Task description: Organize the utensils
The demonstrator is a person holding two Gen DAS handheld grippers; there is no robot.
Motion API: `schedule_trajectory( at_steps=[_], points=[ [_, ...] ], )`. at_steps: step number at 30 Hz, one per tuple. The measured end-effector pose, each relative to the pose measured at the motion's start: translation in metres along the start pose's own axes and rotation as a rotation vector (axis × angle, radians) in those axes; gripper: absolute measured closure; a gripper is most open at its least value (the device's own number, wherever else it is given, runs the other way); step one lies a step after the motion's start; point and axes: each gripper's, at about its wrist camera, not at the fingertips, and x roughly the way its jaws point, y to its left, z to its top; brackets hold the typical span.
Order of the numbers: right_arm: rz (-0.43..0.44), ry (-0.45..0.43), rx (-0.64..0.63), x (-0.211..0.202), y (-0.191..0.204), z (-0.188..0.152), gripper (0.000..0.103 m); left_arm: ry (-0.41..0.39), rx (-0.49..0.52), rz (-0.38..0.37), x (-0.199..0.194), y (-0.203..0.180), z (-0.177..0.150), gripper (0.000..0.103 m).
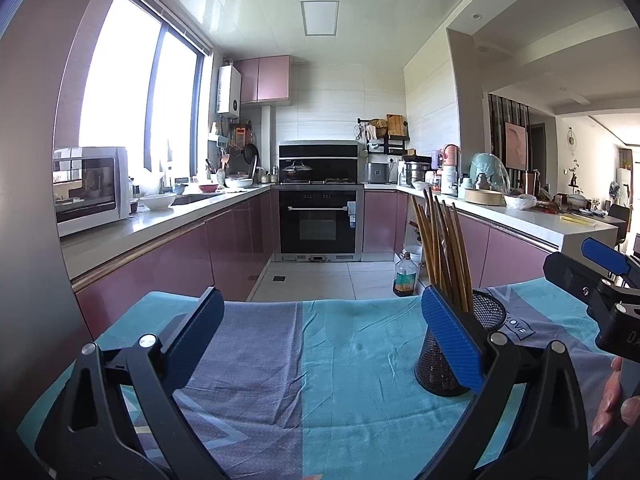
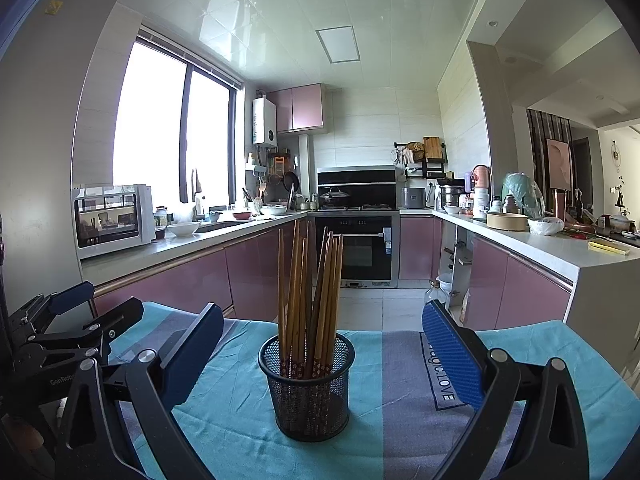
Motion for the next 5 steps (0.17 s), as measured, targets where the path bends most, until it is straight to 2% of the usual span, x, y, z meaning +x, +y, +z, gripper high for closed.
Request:
schedule_trajectory(
  at_steps=[2,5],
  points=[
    [-0.017,0.041,0.007,0.005,-0.01,-0.004,0.007,0.04,-0.009,0.0,0.007,0.005,-0.001,0.006],
    [-0.092,0.168,0.042,0.021,-0.047,-0.016,0.007,0.094,-0.013,0.027,0.018,0.018,-0.003,0.006]
  ],
)
